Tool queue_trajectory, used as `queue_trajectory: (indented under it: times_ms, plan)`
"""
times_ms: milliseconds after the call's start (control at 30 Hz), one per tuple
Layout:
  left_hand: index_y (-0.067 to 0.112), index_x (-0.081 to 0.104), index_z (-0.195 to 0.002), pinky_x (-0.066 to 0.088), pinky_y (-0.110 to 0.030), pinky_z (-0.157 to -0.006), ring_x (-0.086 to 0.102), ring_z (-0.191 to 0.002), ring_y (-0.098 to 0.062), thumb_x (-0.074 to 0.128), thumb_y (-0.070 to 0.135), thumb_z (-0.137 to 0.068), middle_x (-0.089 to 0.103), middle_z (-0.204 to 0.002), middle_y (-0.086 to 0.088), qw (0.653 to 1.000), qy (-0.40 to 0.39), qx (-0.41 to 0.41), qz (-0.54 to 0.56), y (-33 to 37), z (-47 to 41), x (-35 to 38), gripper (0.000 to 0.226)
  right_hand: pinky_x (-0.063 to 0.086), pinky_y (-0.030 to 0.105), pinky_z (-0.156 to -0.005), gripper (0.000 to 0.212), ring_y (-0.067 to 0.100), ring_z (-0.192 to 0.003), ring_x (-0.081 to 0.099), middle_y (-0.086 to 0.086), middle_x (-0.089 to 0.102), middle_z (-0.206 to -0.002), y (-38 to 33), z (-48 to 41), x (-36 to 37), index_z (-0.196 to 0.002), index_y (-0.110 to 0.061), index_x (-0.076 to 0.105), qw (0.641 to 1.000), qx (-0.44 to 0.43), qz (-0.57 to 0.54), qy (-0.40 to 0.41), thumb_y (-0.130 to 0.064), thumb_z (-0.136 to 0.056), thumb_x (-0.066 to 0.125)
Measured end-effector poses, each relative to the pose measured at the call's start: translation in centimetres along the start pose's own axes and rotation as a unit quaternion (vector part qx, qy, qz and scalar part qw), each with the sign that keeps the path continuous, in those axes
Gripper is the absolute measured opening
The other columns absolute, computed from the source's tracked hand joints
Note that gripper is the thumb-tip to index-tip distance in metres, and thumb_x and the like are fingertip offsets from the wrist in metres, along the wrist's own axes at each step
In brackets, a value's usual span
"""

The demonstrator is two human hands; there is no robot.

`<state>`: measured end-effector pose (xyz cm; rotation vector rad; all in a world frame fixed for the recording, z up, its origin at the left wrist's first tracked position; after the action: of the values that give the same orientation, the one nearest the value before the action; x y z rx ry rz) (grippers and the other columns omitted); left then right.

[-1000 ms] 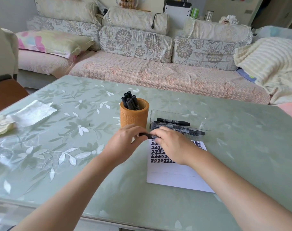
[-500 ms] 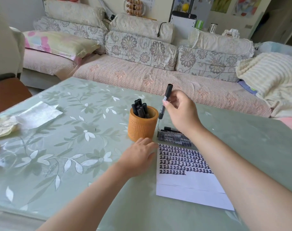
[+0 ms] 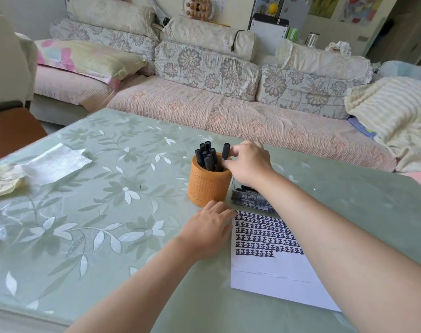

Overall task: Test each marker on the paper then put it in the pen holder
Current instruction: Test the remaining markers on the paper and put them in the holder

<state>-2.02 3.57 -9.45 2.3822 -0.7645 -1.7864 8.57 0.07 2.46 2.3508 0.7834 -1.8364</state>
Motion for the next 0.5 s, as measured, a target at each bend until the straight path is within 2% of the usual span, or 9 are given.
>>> queue_trajectory:
  times_ms: [67, 133, 167, 200, 300, 367, 433, 500]
  plan:
    - [0.021, 0.054, -0.128, 0.041, -0.031, -0.093, 0.043, -0.11, -0.017, 0.034, 0.03, -0.098, 0.054, -0.123, 0.005, 1.0, -0.005, -0.004, -0.001, 0.1, -0.1, 0.1, 0.037, 0.047, 0.033, -0.078, 0.021, 0.025, -0.094, 0.057, 0.0, 0.064, -0.092, 0.6, -0.4, 1.1, -0.083, -0.019, 0.071, 0.998, 0.035, -0.014, -0.058, -0.039, -0.084, 0.063]
    - [0.021, 0.055, -0.125, 0.042, -0.032, -0.093, 0.043, -0.107, -0.017, 0.022, 0.035, -0.094, 0.055, -0.121, 0.005, 1.0, -0.006, -0.003, -0.004, 0.3, -0.2, 0.3, 0.048, 0.044, 0.029, -0.064, 0.018, 0.025, -0.077, 0.058, 0.002, 0.063, -0.077, 0.3, -0.4, 2.1, -0.076, -0.013, 0.066, 0.991, 0.031, -0.053, -0.117, -0.026, -0.085, 0.059]
    - [0.021, 0.055, -0.125, 0.042, -0.032, -0.092, 0.044, -0.106, -0.017, 0.016, 0.038, -0.09, 0.055, -0.12, 0.005, 1.0, -0.004, -0.002, -0.004, 0.3, -0.2, 0.3, 0.054, 0.041, 0.029, -0.062, 0.015, 0.025, -0.076, 0.057, 0.003, 0.061, -0.076, -0.1, -0.4, 2.2, -0.076, -0.012, 0.065, 0.988, 0.017, -0.077, -0.132, -0.021, -0.085, 0.057]
    - [0.022, 0.055, -0.124, 0.042, -0.032, -0.092, 0.044, -0.106, -0.017, 0.014, 0.039, -0.089, 0.055, -0.119, 0.005, 1.0, -0.002, -0.001, -0.004, 0.3, -0.3, 0.4, 0.057, 0.041, 0.03, -0.065, 0.013, 0.024, -0.08, 0.057, 0.002, 0.063, -0.081, -0.4, -0.2, 2.0, -0.083, -0.013, 0.067, 0.985, 0.0, -0.104, -0.138, -0.018, -0.087, 0.055]
    - [0.023, 0.054, -0.127, 0.042, -0.032, -0.092, 0.045, -0.106, -0.017, 0.012, 0.039, -0.09, 0.056, -0.118, 0.005, 1.0, 0.007, -0.001, -0.005, 0.2, -0.3, 0.3, 0.059, 0.038, 0.026, -0.08, 0.033, 0.015, -0.1, 0.056, -0.003, 0.061, -0.109, 1.0, 0.3, 0.9, -0.12, -0.022, 0.065, 0.984, -0.019, -0.148, -0.096, -0.011, -0.094, 0.048]
    - [0.024, 0.056, -0.127, 0.042, -0.032, -0.092, 0.045, -0.106, -0.017, 0.011, 0.04, -0.091, 0.056, -0.118, 0.005, 1.0, 0.008, -0.002, -0.001, 0.1, -0.4, 0.4, 0.06, 0.041, 0.025, -0.085, 0.035, 0.017, -0.107, 0.058, -0.001, 0.063, -0.12, 3.8, 0.8, 0.8, -0.12, -0.025, 0.064, 0.99, -0.001, -0.121, -0.073, -0.009, -0.095, 0.046]
    - [0.024, 0.058, -0.122, 0.042, -0.033, -0.093, 0.044, -0.106, -0.017, 0.012, 0.038, -0.09, 0.056, -0.119, 0.005, 1.0, 0.007, -0.002, 0.0, 0.2, -0.4, 0.5, 0.058, 0.048, 0.029, -0.088, 0.032, 0.019, -0.108, 0.061, 0.0, 0.066, -0.124, 6.6, 1.5, 1.9, -0.114, -0.026, 0.069, 0.994, 0.016, -0.045, -0.1, -0.012, -0.095, 0.048]
    - [0.025, 0.06, -0.12, 0.041, -0.032, -0.094, 0.044, -0.108, -0.017, 0.013, 0.038, -0.09, 0.056, -0.122, 0.006, 1.0, 0.007, -0.002, -0.002, 0.2, -0.4, 0.6, 0.058, 0.049, 0.032, -0.095, 0.029, 0.02, -0.112, 0.061, 0.0, 0.067, -0.124, 8.5, 2.3, 2.9, -0.114, -0.025, 0.071, 0.991, 0.015, 0.025, -0.129, -0.014, -0.095, 0.051]
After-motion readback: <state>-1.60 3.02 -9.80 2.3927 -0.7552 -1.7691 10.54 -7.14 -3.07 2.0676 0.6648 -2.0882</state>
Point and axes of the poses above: each hand's wrist, its own z-axis away from the middle knuckle, its own x-axis out of the palm, y = z × x, the point moved 10 cm from there along -z, towards the middle knuckle
